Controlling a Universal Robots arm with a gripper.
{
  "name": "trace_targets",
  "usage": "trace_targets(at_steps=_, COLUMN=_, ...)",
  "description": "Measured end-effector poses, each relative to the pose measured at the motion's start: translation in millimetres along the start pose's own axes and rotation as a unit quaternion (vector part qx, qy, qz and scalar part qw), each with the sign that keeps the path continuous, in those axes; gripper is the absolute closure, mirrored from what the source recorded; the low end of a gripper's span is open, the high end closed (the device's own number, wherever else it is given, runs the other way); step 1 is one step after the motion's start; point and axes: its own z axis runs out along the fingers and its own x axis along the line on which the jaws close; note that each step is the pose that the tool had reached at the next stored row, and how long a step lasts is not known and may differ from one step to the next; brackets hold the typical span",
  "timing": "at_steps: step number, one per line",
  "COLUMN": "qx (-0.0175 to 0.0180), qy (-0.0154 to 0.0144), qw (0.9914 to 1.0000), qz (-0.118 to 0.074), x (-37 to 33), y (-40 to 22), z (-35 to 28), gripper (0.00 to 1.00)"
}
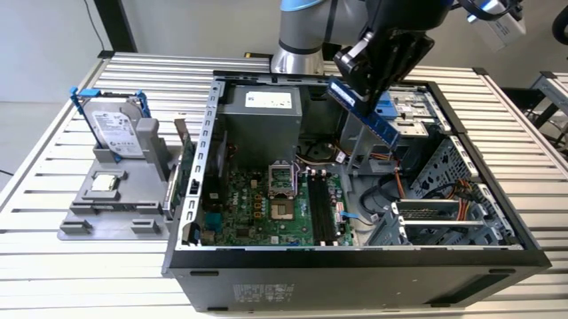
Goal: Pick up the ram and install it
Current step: 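Insert the ram into the slot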
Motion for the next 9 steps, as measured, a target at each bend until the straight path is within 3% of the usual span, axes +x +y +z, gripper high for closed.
trace_targets(at_steps=4, qx=0.0004, qy=-0.0013, qw=0.99946, qz=0.033, x=0.0, y=0.0, z=0.0, gripper=1.0)
trace_targets(at_steps=9, qx=0.001, qy=-0.003, qw=0.99714, qz=0.076, x=0.0, y=0.0, z=0.1, gripper=1.0)
